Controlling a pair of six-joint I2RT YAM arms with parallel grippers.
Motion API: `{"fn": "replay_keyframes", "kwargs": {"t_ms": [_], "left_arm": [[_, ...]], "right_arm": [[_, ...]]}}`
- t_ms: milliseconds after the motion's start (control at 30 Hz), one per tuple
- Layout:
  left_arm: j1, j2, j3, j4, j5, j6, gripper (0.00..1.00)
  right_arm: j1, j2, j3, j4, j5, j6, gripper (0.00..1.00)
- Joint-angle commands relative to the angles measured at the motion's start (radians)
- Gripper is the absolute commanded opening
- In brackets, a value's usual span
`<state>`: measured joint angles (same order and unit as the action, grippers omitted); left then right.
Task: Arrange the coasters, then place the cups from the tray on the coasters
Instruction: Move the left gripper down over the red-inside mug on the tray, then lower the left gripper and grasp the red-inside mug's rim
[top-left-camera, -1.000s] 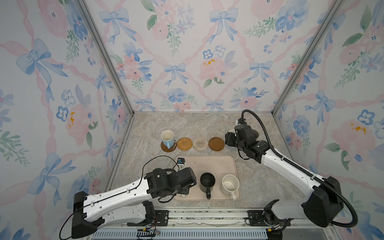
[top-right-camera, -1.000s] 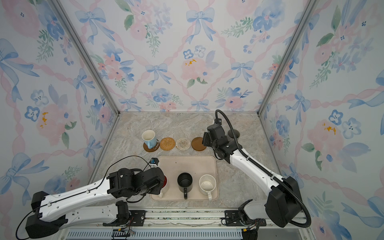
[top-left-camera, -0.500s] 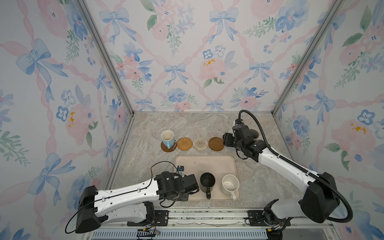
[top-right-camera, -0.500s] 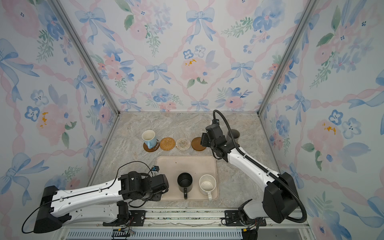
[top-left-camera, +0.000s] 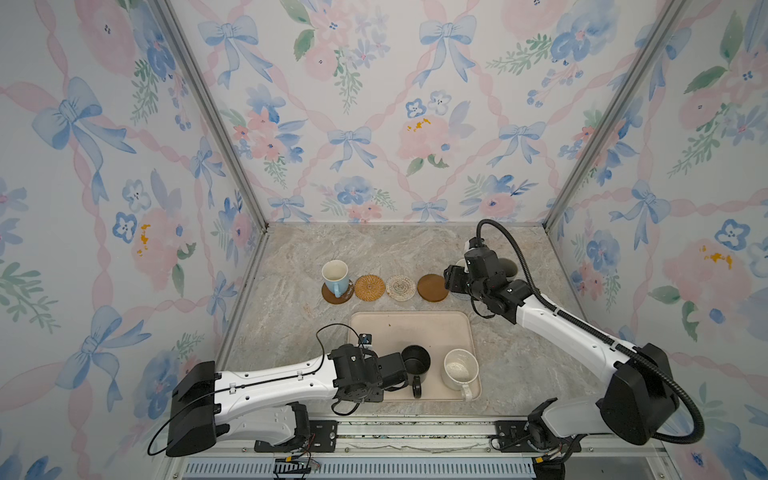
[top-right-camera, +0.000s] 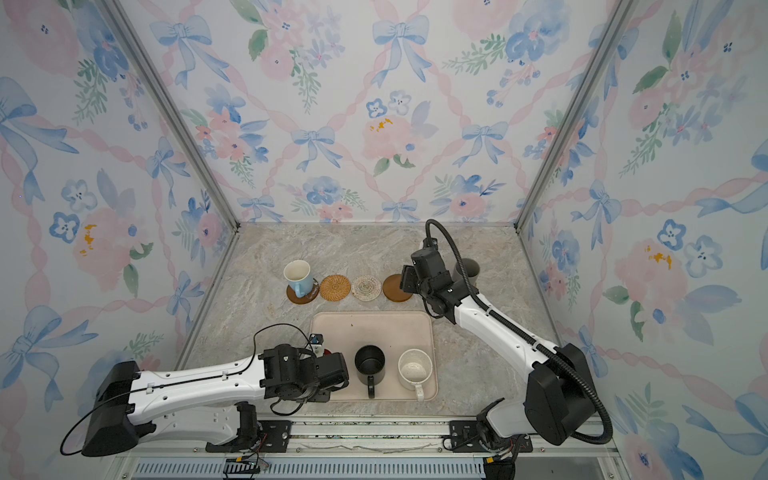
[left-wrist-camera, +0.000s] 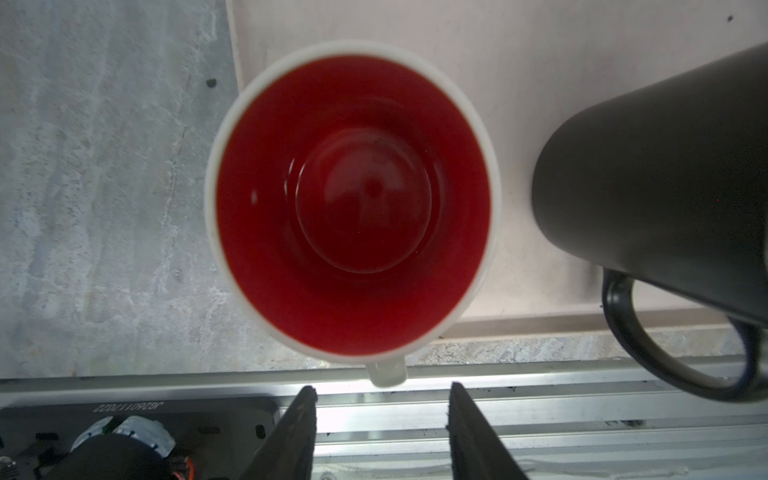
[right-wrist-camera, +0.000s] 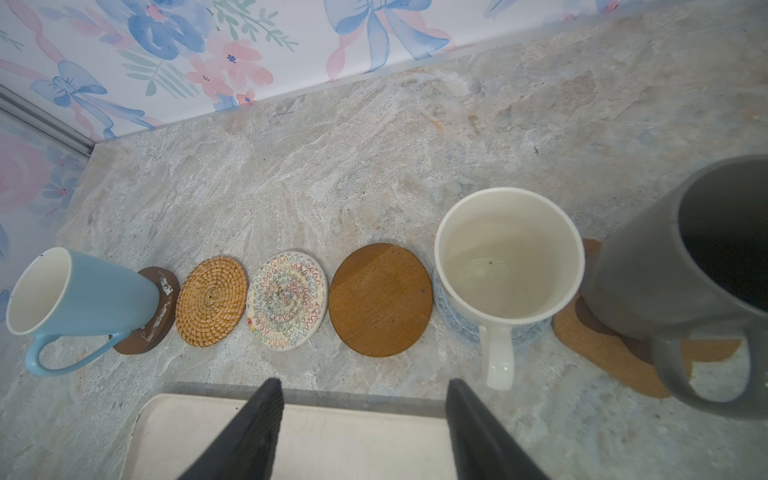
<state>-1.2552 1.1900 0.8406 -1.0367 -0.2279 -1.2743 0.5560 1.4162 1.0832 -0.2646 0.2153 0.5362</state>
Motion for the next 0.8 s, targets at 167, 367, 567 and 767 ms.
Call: {"fn": "replay_keyframes", "kwargs": {"t_ms": [167,367,567,767], "left_arm": [[-0.007,0.021,-0.055,0.027,-0.04,-0.049,0.45],[-0.006,0.016,-0.076,0.048,-0.062,-0.072,0.43],[-0.005,0.021,-0.084,0.067,-0.078,-0.078,0.42],[0.002,0.046,-0.081,0.067,-0.104,-0.08,0.37]], "right_arm": [[-0.011,0.007,-0.025,0.015,-0.005,0.009,0.65],[-0.011,0.01,-0.029,0.015,-0.007,0.009,0.65],[-0.011,0.011,-0.029,0.014,-0.006,0.005,0.65],[-0.011,0.012,-0.03,0.014,-0.002,0.007,0.65]]}}
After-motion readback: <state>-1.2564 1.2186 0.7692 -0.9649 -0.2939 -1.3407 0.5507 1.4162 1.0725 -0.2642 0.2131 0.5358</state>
